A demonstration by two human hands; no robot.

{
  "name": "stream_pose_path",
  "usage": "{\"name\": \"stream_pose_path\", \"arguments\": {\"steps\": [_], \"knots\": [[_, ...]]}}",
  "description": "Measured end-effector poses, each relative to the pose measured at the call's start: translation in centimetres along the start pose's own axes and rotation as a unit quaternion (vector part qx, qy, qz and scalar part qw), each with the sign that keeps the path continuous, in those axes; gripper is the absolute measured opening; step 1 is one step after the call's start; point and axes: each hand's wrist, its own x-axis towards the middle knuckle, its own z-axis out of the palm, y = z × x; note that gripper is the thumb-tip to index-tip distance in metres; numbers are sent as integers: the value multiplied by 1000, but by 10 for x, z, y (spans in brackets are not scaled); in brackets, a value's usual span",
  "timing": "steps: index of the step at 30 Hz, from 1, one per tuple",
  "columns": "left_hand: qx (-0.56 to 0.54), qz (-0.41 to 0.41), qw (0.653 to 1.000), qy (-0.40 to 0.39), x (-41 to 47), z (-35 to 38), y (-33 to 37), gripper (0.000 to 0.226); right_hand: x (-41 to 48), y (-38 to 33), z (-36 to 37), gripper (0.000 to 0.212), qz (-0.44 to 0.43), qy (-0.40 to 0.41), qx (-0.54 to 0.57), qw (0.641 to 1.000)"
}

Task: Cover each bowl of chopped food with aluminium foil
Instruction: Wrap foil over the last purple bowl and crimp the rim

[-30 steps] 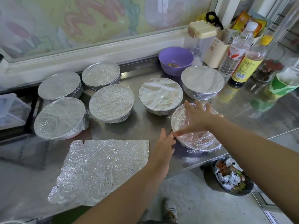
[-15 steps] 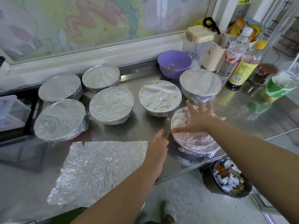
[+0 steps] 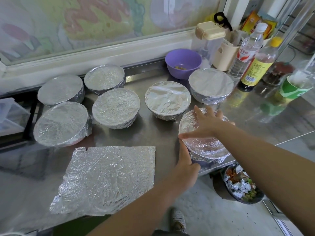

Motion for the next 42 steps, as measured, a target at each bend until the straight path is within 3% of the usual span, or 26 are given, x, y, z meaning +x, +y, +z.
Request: {"name": "stream_pose_path", "arguments": {"steps": [2,8,13,18,22,24,29,33,37,42], "knots": [[33,12,999,14,0,-1,2,94,-3,-1,0,153,6,1,-1,1000],[-53,48,997,-1,12,-17,-11,55,-7,-5,-1,153,14,7,-9,1000],[-133,12,991,6,14,-22,-29,39,-9,-5,1,149,-1,-5,-21,1000],[-379,-85,917,-85,14,-17,-24,26,-9,-6,1,149,0,-6,-27,1000],[-459,-115,874,-110,14,-19,-23,11,-8,-6,2,151,2,-10,-25,1000],[-478,-124,863,-104,14,-19,-22,9,-8,-6,2,151,4,-11,-28,1000],[-488,-130,859,-87,18,-17,-24,30,-9,-6,2,152,2,-13,-21,1000],[-459,-124,876,-78,21,-17,-25,17,-8,-6,2,153,-1,-12,-22,1000],[-434,-107,890,-94,20,-20,-24,18,-8,-5,3,152,-2,-10,-21,1000],[-458,-121,875,-103,17,-18,-29,4,-10,-5,3,151,-2,-7,-19,1000]]}}
